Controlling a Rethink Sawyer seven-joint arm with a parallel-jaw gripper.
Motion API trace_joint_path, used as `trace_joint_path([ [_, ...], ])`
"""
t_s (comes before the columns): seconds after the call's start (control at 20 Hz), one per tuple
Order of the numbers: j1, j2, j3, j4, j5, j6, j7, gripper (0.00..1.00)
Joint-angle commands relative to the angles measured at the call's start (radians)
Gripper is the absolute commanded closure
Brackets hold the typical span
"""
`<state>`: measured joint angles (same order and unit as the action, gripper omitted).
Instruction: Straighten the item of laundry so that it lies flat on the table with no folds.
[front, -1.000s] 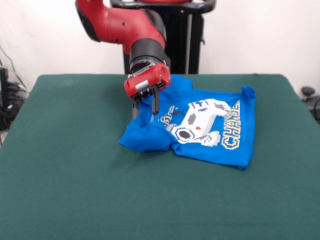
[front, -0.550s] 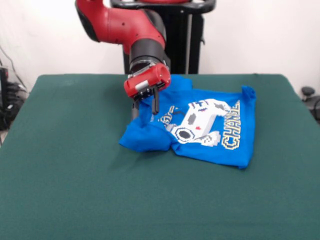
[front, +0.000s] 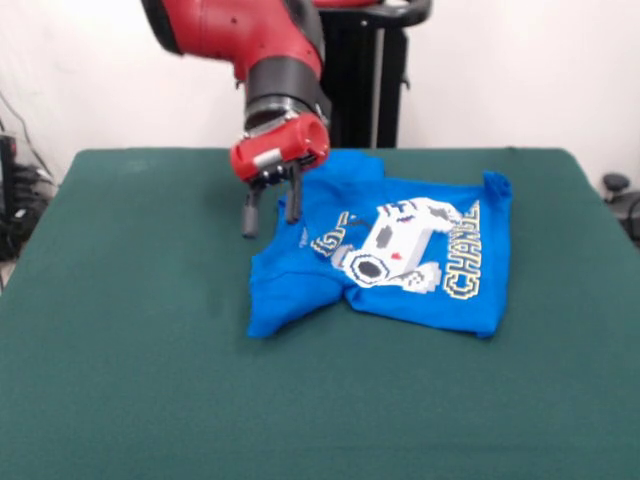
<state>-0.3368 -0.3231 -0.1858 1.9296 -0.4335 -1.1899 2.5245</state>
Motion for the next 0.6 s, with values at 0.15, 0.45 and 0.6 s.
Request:
trace_joint_path([
  [0.15, 0.012, -0.3, 0.108, 0.047, 0.018, 0.495, 0.156, 0.0],
  [0.45, 0.037, -0.278, 0.101, -0.005, 0.103, 0.51, 0.135, 0.0],
  [0.6, 0.05, -0.272, 0.109, -0.019, 0.152, 0.525, 0.142, 0.0],
])
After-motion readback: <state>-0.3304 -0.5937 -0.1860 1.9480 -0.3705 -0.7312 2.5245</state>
